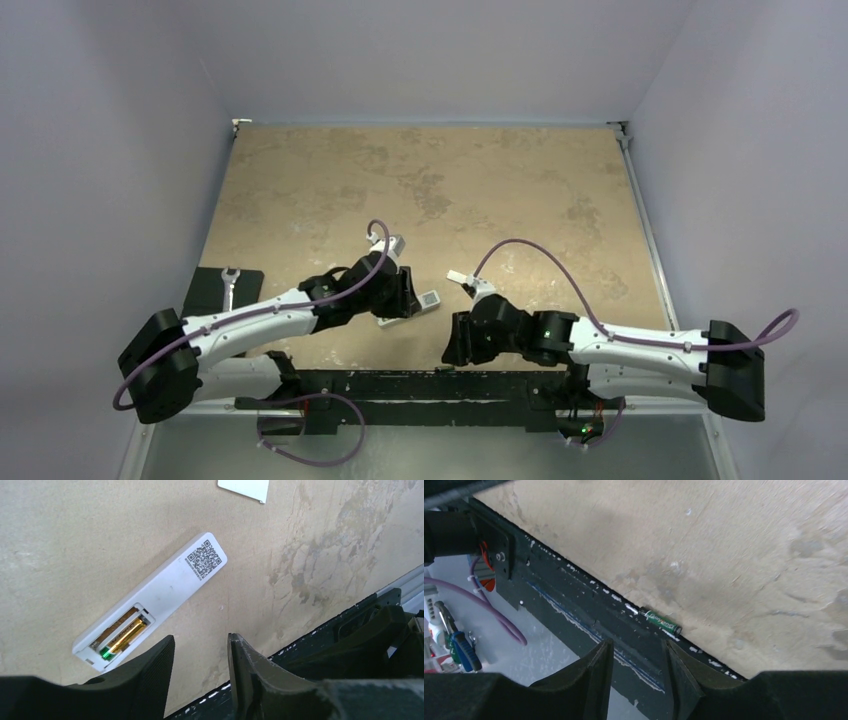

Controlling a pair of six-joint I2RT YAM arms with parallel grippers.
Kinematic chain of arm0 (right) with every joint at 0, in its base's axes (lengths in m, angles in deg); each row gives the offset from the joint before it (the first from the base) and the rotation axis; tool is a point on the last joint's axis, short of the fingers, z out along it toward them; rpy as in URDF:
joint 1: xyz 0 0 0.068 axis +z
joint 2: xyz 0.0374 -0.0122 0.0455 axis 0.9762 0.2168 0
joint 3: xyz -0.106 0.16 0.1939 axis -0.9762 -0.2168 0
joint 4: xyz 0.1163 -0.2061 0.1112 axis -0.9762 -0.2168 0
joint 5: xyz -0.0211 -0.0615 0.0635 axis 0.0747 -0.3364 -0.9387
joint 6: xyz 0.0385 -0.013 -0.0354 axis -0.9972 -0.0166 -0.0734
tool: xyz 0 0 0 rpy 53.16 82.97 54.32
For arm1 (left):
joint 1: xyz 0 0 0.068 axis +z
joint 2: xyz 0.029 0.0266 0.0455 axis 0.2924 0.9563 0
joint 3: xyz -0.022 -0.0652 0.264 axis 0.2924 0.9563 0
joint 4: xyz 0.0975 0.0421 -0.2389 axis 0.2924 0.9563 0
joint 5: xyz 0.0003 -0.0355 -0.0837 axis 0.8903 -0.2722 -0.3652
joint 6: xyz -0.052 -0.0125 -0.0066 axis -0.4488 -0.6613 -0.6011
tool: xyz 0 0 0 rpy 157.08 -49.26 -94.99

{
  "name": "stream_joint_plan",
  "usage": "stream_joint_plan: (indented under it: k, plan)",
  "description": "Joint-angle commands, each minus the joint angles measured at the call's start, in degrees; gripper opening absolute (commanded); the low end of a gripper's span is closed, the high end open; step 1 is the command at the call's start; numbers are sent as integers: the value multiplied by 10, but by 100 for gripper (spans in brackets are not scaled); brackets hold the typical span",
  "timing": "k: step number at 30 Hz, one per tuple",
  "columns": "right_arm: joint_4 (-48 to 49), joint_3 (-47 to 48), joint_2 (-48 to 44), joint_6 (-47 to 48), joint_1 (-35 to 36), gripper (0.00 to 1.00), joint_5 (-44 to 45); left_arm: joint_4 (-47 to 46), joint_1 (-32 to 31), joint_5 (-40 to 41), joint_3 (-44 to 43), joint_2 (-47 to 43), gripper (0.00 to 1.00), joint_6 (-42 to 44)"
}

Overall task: Load the batteries into the remote control
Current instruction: Adjust the battery at the center of the board.

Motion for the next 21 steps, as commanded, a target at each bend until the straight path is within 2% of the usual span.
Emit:
stream_joint_plan:
  k: [1, 12, 21]
  plan:
    - [-10, -6, -5, -69, 36, 47, 31, 39, -3, 37, -29, -29, 45, 27]
    - [-4, -1, 53, -169, 109, 50, 78, 84, -2, 61, -47, -75, 59, 66]
    - [29, 19, 126, -207, 121, 54, 94, 117, -1, 79, -47, -111, 63, 85]
